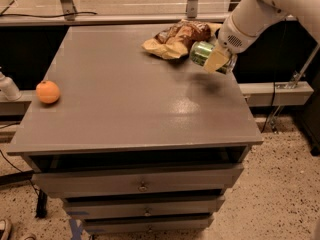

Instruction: Move green can near brown chip bag

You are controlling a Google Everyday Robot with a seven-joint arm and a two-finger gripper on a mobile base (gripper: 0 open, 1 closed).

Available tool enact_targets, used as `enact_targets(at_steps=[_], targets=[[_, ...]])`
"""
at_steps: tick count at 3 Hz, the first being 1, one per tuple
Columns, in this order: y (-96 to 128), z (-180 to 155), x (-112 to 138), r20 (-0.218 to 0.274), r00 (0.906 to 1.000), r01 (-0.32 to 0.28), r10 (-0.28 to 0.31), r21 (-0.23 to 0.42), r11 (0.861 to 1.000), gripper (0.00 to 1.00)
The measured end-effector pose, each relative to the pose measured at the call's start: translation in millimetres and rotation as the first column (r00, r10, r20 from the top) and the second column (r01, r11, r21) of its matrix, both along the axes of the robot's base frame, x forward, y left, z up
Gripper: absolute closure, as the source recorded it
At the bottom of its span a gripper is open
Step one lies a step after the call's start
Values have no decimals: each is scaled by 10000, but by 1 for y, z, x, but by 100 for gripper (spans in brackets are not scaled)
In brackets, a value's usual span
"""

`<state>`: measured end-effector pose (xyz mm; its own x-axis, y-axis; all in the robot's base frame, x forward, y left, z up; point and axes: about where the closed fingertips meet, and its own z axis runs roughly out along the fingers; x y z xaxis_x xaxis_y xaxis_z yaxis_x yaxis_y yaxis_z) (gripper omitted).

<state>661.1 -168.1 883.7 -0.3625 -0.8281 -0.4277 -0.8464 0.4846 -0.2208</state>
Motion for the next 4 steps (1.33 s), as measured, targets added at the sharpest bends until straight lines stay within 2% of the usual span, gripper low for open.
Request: enact_targets(at_steps=[1,2,3,4], targets=[[-6,-7,39,-49,9999,136,-137,-241,9996,100],[-7,-19,67,-122,9996,242,-247,-389,9990,100],[11,-25,85,-120,9999,34,-38,-262,9996,100],[37,-30,93,-154,9995,-284,287,198,9994,100]])
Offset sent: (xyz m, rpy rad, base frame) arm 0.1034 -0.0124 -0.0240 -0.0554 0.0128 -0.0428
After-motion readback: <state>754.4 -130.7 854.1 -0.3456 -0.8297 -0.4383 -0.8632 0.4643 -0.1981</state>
